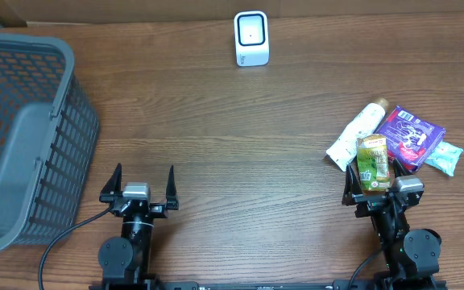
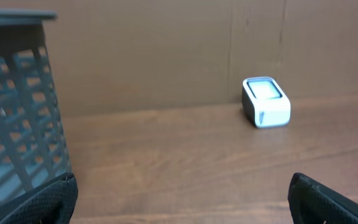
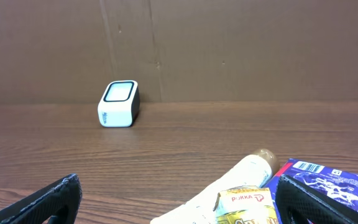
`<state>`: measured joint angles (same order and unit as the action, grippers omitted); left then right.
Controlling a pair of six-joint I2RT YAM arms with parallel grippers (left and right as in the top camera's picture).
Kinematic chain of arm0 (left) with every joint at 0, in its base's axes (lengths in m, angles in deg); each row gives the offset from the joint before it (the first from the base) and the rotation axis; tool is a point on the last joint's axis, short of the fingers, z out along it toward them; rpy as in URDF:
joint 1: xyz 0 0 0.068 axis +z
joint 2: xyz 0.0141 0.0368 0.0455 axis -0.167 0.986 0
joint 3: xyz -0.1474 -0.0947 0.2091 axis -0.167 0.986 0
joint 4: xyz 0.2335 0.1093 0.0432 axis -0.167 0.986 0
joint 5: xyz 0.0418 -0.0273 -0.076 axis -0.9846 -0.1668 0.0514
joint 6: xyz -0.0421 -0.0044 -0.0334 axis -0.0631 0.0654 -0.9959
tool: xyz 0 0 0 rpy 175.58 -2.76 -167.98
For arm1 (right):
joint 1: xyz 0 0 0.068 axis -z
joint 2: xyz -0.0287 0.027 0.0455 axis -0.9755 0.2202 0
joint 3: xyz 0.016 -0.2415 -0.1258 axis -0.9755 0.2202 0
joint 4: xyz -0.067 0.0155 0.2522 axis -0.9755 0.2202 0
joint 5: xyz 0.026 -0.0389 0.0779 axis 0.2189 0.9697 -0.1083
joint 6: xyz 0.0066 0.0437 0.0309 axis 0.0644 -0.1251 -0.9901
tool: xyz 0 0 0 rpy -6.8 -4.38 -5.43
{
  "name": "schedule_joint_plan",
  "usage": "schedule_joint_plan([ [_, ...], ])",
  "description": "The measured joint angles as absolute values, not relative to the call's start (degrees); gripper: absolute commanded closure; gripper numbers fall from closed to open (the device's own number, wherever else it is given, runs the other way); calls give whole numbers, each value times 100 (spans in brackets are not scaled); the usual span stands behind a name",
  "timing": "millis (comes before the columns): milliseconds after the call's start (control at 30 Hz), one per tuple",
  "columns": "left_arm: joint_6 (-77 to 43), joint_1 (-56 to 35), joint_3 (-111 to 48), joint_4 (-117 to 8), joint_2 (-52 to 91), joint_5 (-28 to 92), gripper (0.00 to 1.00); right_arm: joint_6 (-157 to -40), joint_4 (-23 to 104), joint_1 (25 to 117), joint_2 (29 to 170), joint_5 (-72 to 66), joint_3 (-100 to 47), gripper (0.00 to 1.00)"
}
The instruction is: Scan the item barcode
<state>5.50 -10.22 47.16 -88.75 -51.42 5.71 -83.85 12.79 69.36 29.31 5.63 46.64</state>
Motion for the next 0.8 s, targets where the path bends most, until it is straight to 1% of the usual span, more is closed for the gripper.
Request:
schedule_joint_plan([
  [167,587,-1022,4780,-8470,-5144,580,0,-8385,1276,6938,2931,563,4664,0],
  [800,600,-1022,4786,-8462,-5144,580,1,-8383,1276,6936,2931,561,4664,0],
])
